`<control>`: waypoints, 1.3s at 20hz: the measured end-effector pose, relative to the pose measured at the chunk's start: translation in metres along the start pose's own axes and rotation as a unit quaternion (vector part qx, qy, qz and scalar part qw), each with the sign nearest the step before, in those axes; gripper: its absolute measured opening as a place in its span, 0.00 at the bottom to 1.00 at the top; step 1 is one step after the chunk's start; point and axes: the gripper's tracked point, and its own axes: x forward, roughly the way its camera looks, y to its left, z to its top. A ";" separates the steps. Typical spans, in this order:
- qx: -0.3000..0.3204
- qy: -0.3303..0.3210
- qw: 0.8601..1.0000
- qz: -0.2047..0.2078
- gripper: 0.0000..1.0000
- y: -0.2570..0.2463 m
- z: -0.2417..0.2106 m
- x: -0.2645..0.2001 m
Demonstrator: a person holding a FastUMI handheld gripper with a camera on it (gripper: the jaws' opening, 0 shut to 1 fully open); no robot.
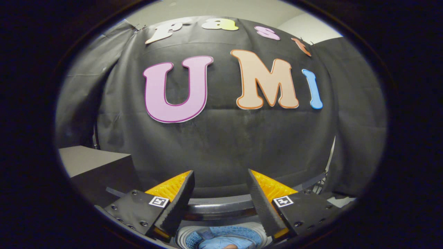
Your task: Put the clothes into the washing machine and then close the washing machine lid.
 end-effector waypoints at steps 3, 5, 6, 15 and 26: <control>0.008 0.031 0.999 -0.003 0.92 -0.005 -0.033 -0.009; -0.016 0.035 0.999 -0.007 0.92 -0.008 -0.041 -0.020; -0.022 0.042 0.999 -0.005 0.92 -0.007 -0.047 -0.024; -0.033 0.049 0.998 0.000 0.93 -0.007 -0.062 -0.059; -0.051 0.008 0.999 -0.016 0.95 -0.019 -0.057 -0.135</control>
